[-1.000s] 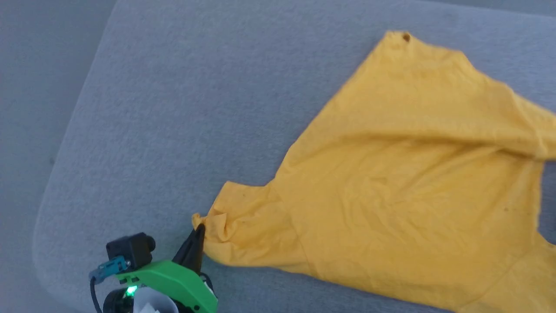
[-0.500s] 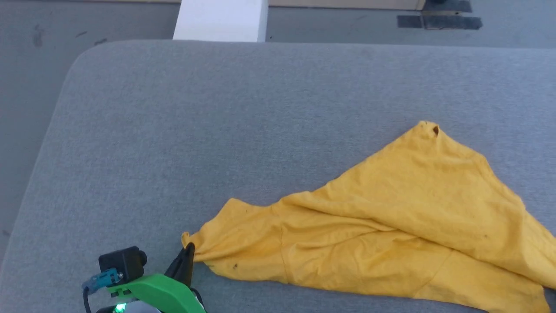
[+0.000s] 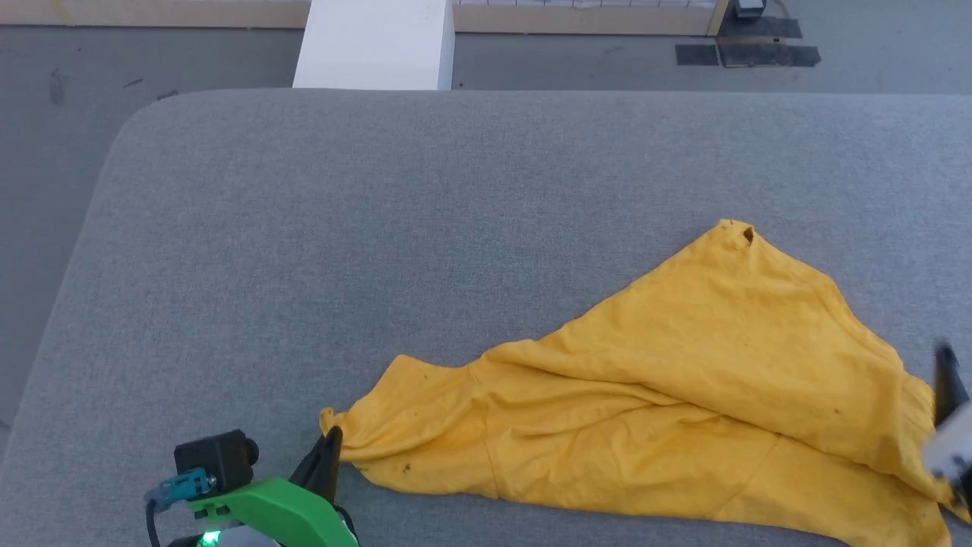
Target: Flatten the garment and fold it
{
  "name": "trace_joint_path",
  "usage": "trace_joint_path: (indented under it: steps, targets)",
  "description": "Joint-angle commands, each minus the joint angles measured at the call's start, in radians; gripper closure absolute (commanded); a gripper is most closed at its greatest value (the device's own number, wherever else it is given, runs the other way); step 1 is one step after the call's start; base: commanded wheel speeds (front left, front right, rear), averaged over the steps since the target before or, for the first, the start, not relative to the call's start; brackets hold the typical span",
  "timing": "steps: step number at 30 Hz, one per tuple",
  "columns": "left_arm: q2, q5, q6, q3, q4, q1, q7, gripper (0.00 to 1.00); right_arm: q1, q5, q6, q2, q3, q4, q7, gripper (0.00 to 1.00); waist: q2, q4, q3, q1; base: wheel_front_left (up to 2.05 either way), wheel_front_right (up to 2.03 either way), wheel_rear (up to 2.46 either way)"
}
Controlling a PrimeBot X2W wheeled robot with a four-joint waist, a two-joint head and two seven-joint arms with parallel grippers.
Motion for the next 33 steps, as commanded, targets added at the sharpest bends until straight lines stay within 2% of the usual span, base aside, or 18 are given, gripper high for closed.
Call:
trace_joint_path:
  steps: [1, 6, 11, 19, 23, 24, 25, 26, 29, 31, 33]
  targets:
    - [0.008, -0.004, 0.004, 0.0, -0.005, 0.001, -0.001, 1.0, -0.051, 0.001, -0.001, -0.013, 0.048, -0.008, -0.058, 0.0, 0.0, 0.003, 0.012, 0.0, 0.0, 0.0, 0.0]
    - [0.003, 0.001, 0.001, -0.004, -0.014, -0.02, -0.004, 1.0, -0.208, 0.032, -0.001, -0.081, 0.264, 0.079, -0.228, 0.0, 0.0, 0.016, 0.05, 0.0, 0.0, 0.0, 0.0]
    - [-0.006, 0.006, -0.004, -0.012, -0.011, -0.046, -0.004, 1.0, -0.37, 0.03, -0.001, -0.14, 0.411, 0.275, -0.244, 0.0, 0.0, 0.044, 0.088, 0.0, 0.0, 0.0, 0.0]
    - [-0.02, 0.008, -0.019, -0.024, 0.012, -0.088, -0.008, 1.0, -0.6, -0.035, -0.001, -0.187, 0.51, 0.584, -0.058, 0.0, 0.0, 0.097, 0.141, 0.0, 0.0, 0.0, 0.0]
    - [-0.027, 0.007, -0.029, -0.029, 0.025, -0.095, -0.016, 1.0, -0.677, -0.088, -0.001, -0.191, 0.514, 0.697, 0.096, 0.01, 0.0, 0.112, 0.154, 0.0, 0.0, 0.0, 0.0]
    - [-0.028, 0.007, -0.03, -0.03, 0.029, -0.096, -0.018, 1.0, -0.692, -0.108, -0.001, -0.192, 0.518, 0.723, 0.148, 0.15, 0.0, 0.114, 0.155, 0.0, 0.0, 0.0, 0.0]
    - [-0.029, 0.007, -0.031, -0.031, 0.031, -0.096, -0.019, 1.0, -0.702, -0.121, -0.001, -0.193, 0.52, 0.74, 0.189, 0.42, 0.0, 0.116, 0.154, 0.0, 0.0, 0.0, 0.0]
    - [-0.03, 0.006, -0.032, -0.031, 0.034, -0.096, -0.02, 1.0, -0.71, -0.138, -0.001, -0.192, 0.52, 0.757, 0.241, 0.6, 0.0, 0.117, 0.152, 0.0, 0.0, 0.0, 0.0]
    - [-0.032, 0.003, -0.032, -0.032, 0.039, -0.092, -0.022, 1.0, -0.713, -0.17, -0.001, -0.189, 0.521, 0.768, 0.332, 1.0, 0.0, 0.116, 0.14, 0.0, 0.0, 0.0, 0.0]
    - [-0.032, 0.002, -0.031, -0.032, 0.042, -0.089, -0.023, 1.0, -0.7, -0.176, -0.001, -0.182, 0.517, 0.743, 0.327, 1.0, 0.0, 0.112, 0.129, 0.0, 0.0, 0.0, 0.0]
    - [-0.033, 0.0, -0.031, -0.033, 0.045, -0.086, -0.025, 1.0, -0.672, -0.17, -0.001, -0.174, 0.505, 0.7, 0.279, 1.0, 0.0, 0.107, 0.114, 0.0, 0.0, 0.0, 0.0]
